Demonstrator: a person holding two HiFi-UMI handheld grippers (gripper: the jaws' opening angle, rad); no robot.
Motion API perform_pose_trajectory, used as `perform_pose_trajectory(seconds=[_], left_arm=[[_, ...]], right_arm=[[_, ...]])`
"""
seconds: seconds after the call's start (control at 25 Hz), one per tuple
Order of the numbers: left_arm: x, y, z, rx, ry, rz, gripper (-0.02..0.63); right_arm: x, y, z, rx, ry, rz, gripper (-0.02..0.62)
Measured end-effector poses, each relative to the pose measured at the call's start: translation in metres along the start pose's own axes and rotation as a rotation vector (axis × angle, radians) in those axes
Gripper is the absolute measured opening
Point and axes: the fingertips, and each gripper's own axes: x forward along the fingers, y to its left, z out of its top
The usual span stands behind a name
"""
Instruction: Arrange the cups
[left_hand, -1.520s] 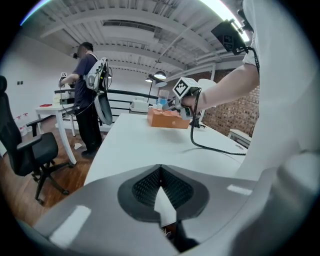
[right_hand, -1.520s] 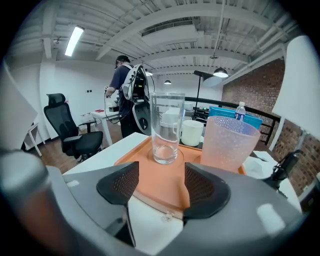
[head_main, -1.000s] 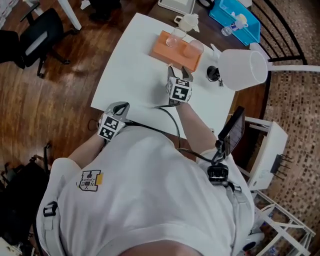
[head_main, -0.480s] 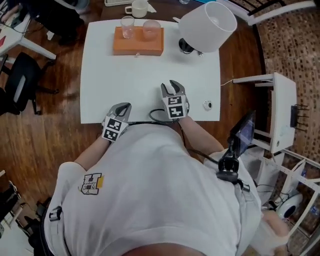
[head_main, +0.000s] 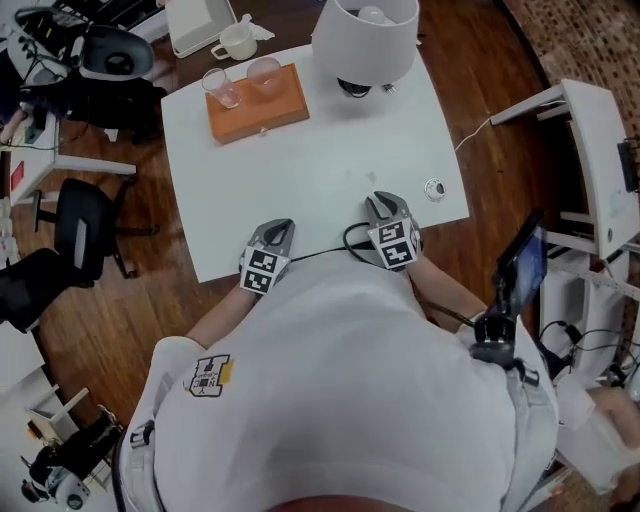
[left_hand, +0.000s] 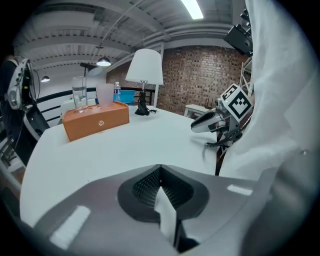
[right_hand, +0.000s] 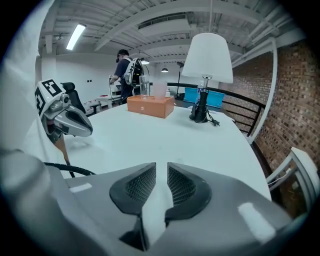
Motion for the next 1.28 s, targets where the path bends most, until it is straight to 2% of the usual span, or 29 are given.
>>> perform_pose_trajectory(seconds=[0.16, 0.32, 0.44, 0.6, 0.8, 0.92, 1.08, 1.28], left_arm=[[0.005, -0.003, -0.003, 0.028, 0.066, 0.000, -0.002], [0.021, -0.016, 0.006, 0.048, 0.079, 0.002, -0.002], [0.026, -0.029, 0.010, 0.084, 0.088, -0.013, -0.002], [0.042, -0.051, 0.026, 0.049, 0.069, -0.021, -0.002], [0.054, -0.060, 0.033, 0.061, 0.088, -0.017, -0.002], [0.062, -0.062, 0.038, 0.064, 0.091, -0.011, -0.002], [0.061, -0.055, 0.032, 0.132, 0.106, 0.003, -0.002], [0.059, -0.058, 0.039, 0.126, 0.102, -0.004, -0.002]], right_arm=[[-0.003, -0.010, -0.003, -0.001, 0.005, 0.011, 0.032], [0.000, -0.020, -0.009, -0.034, 0.016, 0.041, 0.000], [0.002, -0.014, -0.015, -0.046, 0.020, 0.085, -0.002], [0.008, -0.019, -0.009, -0.087, 0.001, 0.134, -0.002], [0.006, -0.025, -0.011, -0.091, -0.002, 0.166, -0.002], [0.007, -0.035, -0.013, -0.083, -0.005, 0.171, -0.002], [0.008, -0.037, -0.013, -0.070, -0.009, 0.168, -0.002], [0.010, -0.040, -0.007, -0.081, -0.019, 0.177, -0.002]])
